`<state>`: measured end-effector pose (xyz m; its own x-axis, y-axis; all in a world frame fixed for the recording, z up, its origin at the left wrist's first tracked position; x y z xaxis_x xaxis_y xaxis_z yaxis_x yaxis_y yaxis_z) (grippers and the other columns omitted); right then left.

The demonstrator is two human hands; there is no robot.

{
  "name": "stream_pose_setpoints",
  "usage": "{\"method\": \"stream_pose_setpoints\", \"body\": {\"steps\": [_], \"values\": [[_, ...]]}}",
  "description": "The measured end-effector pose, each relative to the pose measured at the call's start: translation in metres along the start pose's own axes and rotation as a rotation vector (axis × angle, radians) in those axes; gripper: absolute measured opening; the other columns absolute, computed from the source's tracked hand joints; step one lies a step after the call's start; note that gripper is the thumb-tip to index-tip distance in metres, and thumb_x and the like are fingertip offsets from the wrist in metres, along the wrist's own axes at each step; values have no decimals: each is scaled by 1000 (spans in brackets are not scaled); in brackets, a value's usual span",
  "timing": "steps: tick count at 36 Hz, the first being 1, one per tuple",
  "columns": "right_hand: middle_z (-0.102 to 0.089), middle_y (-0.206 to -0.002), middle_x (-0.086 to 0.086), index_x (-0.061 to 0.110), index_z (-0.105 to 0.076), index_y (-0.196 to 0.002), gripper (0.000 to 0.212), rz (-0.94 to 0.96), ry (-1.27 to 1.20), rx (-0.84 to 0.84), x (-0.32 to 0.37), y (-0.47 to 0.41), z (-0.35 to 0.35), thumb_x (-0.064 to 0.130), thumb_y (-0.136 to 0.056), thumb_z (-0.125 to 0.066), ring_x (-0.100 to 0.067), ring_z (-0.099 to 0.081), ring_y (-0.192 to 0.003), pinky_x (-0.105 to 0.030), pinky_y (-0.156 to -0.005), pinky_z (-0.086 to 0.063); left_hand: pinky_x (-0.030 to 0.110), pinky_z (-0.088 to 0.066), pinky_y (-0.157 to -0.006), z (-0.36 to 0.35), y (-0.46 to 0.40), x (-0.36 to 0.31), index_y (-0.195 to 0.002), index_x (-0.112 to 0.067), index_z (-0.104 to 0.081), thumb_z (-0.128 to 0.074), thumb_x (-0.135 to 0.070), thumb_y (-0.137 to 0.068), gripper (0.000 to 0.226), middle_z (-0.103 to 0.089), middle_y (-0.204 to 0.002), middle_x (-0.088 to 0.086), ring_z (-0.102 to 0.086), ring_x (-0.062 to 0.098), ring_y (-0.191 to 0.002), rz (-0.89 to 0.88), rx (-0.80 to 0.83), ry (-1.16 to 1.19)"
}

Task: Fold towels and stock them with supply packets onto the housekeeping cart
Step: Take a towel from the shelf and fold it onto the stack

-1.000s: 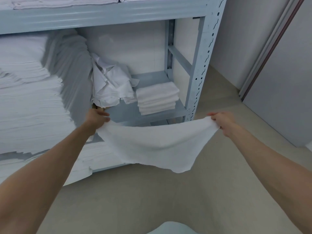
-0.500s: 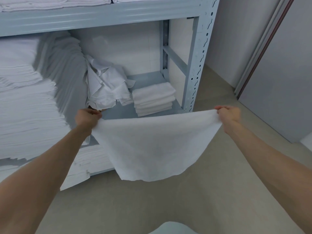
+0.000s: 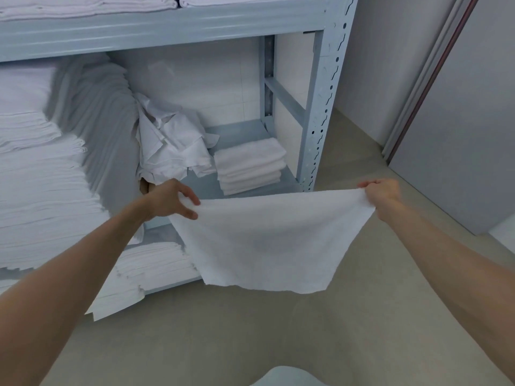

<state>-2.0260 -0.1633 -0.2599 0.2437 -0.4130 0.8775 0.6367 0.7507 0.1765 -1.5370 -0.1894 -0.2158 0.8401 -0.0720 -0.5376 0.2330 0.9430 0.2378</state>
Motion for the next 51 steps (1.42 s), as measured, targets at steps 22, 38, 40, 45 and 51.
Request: {"method": "stream_pose_setpoints", "body": {"steps": [22, 38, 40, 45, 51], "values": [[-57, -110, -34, -19, -64, -89, 35, 457, 602, 482, 4, 12, 0, 12, -83, -78, -48, -55, -100, -34, -63, -35, 26, -42, -70, 14, -12, 15, -81, -30, -76, -90, -17, -69, 23, -70, -85, 0, -58, 19, -78, -121, -345, -12], [-62, -88, -15, -2, -74, -89, 10, 495, 577, 410, 12, 10, 3, 6, -83, -77, -22, -50, -78, -19, -56, -34, 43, -50, -85, 19, 0, 29, -97, -2, -78, -78, -17, -84, 19, -73, -96, 18, -65, 36, -89, -4, -311, 238], [-58, -82, -18, -8, -71, -85, 17, 471, 589, 421, 12, 10, 3, 8, -85, -76, -22, -46, -72, -23, -53, -31, 40, -49, -85, 18, 1, 29, -100, -2, -78, -77, -18, -85, 23, -74, -97, 15, -65, 35, -90, 14, -321, 243], [-37, -54, -1, 1, -53, -61, 40, 368, 573, 369, 8, 5, 4, 20, -90, -72, -16, -33, -49, -23, -44, -21, 30, -46, -79, 18, 5, 24, -97, -4, -78, -77, -20, -86, 19, -73, -87, 8, -64, 22, -77, 60, -369, 350], [-47, -59, -2, 12, -48, -57, 44, 209, 216, 355, 13, 7, 5, 31, -89, -73, -15, -43, -47, -24, -44, -32, 24, -58, -67, 19, 0, 18, -90, 0, -73, -69, -16, -92, 16, -74, -81, 10, -68, 22, -72, 131, -384, 815]]}}
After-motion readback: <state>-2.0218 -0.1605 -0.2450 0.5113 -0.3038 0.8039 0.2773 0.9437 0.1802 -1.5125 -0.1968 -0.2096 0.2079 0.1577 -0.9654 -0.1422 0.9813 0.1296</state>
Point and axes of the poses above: each hand's wrist, its own y-axis away from the middle knuckle, its own z-axis out of the back of the hand, x = y × z, the point moved 2 cm from there along -y, towards the middle knuckle
